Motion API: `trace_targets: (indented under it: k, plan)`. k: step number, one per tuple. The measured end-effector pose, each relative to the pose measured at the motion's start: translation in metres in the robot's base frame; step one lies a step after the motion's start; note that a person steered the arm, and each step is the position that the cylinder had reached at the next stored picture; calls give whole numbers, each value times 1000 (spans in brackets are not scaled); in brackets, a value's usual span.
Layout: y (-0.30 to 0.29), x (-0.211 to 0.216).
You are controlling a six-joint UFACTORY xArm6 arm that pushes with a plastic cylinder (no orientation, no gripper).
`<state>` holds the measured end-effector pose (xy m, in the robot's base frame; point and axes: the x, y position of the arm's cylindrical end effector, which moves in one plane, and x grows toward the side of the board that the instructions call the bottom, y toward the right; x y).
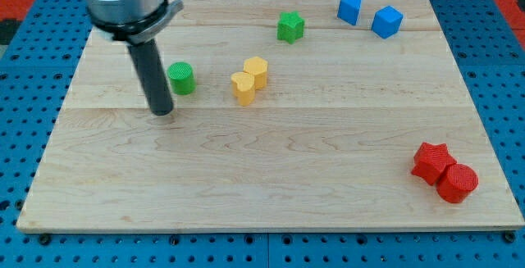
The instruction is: Move green circle towards bottom center
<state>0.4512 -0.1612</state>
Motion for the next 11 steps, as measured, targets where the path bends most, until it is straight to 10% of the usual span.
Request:
trace_targets:
  k: [2,4,7,10,11]
  plan:
    - [-19,-109]
    - [35,31]
    - [14,-20]
    - [95,58]
    - [99,19]
